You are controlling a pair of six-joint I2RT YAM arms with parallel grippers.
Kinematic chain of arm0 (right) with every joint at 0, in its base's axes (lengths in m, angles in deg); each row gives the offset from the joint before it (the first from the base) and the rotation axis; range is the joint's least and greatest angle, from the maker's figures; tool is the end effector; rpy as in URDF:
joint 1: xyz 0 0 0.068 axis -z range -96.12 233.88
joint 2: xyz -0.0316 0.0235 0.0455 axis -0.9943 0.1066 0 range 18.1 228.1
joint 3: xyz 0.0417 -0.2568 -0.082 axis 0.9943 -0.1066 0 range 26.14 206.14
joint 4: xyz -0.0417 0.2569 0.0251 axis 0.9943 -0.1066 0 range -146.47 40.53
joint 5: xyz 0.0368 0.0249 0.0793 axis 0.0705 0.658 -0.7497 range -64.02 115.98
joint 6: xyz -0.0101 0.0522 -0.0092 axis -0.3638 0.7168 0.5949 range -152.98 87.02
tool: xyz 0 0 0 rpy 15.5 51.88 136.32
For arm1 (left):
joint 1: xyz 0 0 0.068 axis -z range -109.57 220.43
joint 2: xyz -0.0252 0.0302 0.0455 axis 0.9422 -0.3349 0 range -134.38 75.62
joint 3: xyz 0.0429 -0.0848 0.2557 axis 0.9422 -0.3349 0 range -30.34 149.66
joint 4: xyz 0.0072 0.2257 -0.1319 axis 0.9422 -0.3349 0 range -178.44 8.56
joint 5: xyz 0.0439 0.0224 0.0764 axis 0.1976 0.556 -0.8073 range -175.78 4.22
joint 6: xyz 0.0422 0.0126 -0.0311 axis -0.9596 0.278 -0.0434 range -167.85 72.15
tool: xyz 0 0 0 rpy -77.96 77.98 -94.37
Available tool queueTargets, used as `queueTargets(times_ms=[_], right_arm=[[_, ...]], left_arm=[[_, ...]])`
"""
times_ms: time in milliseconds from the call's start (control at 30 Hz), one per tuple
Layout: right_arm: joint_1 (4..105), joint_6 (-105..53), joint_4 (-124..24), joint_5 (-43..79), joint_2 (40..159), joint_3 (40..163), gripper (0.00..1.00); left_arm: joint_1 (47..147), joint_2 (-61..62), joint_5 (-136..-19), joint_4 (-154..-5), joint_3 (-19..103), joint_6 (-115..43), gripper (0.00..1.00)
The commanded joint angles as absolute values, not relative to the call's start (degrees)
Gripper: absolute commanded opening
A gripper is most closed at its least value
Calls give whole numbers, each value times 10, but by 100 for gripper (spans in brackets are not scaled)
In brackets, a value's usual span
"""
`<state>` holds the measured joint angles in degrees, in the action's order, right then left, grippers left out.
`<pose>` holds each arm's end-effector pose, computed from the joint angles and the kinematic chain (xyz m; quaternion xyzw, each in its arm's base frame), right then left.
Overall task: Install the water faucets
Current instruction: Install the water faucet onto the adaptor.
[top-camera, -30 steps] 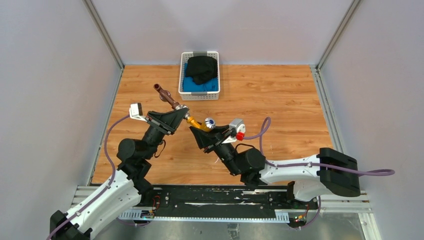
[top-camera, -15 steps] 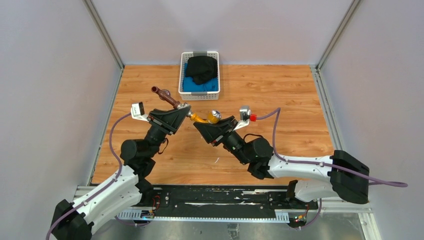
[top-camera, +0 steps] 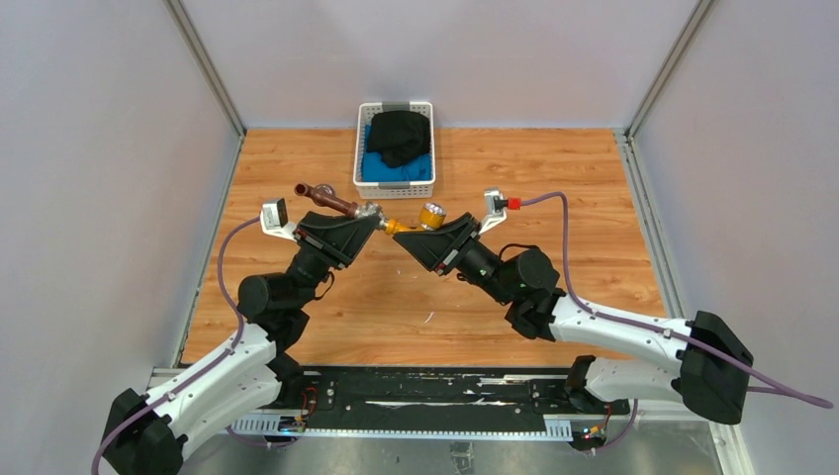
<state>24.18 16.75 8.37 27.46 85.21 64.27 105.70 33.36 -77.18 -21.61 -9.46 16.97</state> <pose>0.1303 0.2212 0.3433 -0.0331 0.5076 0.6990 0.5027 0.1277 -0.0969 0.3256 -0.0453 0.4365 -0.7093 0.5517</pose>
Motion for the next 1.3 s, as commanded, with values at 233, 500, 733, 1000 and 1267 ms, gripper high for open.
queueTargets(times_ms=[233, 500, 733, 1000, 1267], right_arm=[[334, 358, -30, 298, 812, 667, 0], [382, 471, -79, 183, 813, 684, 0], [413, 573, -90, 79, 836, 687, 0], [420, 572, -105, 77, 834, 680, 0], [423, 448, -166, 131, 786, 689, 0]], left_arm=[[1071, 354, -645, -140, -85, 130, 0], [1071, 342, -605, -97, -92, 119, 0], [1071, 328, -596, -76, -96, 120, 0], [1071, 341, -643, -131, -99, 114, 0], [1071, 360, -713, -198, -107, 128, 0]])
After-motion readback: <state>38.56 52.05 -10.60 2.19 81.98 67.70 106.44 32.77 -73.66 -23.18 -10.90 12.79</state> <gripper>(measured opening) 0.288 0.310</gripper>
